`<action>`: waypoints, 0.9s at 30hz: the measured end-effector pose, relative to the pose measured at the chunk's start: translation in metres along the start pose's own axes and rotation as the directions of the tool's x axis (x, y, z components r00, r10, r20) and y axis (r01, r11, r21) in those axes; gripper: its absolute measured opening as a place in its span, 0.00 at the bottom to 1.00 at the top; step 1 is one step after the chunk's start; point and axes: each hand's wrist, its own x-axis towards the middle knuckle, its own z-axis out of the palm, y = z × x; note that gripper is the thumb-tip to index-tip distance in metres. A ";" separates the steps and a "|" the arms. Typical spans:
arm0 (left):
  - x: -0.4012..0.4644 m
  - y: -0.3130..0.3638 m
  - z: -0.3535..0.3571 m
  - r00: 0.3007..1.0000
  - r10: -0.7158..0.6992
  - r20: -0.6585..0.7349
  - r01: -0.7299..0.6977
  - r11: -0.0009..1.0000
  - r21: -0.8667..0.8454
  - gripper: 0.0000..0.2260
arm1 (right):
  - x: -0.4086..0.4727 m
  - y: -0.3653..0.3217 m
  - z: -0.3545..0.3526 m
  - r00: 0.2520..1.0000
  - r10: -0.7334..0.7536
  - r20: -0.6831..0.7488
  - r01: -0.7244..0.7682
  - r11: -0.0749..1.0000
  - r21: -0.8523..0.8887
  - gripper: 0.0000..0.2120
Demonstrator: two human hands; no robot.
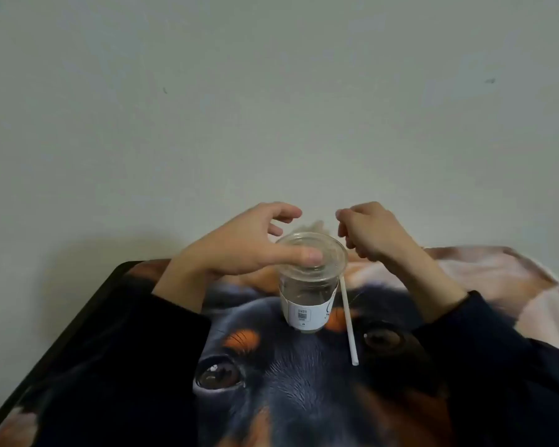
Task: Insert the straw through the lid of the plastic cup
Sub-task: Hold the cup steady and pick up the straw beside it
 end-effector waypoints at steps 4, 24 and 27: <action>0.000 0.001 0.002 0.996 -0.023 0.080 0.019 0.999 0.049 0.41 | -0.001 0.007 0.001 0.990 0.069 0.121 -0.036 0.967 -0.253 0.19; 0.004 -0.006 0.001 0.993 -0.020 0.120 0.016 0.999 0.032 0.39 | 0.003 0.036 0.027 0.965 0.102 0.240 0.066 0.794 -0.604 0.16; 0.004 -0.006 0.002 0.993 -0.015 0.114 0.013 1.000 0.021 0.38 | 0.003 0.021 0.010 0.996 -0.015 0.087 0.052 0.894 -0.446 0.18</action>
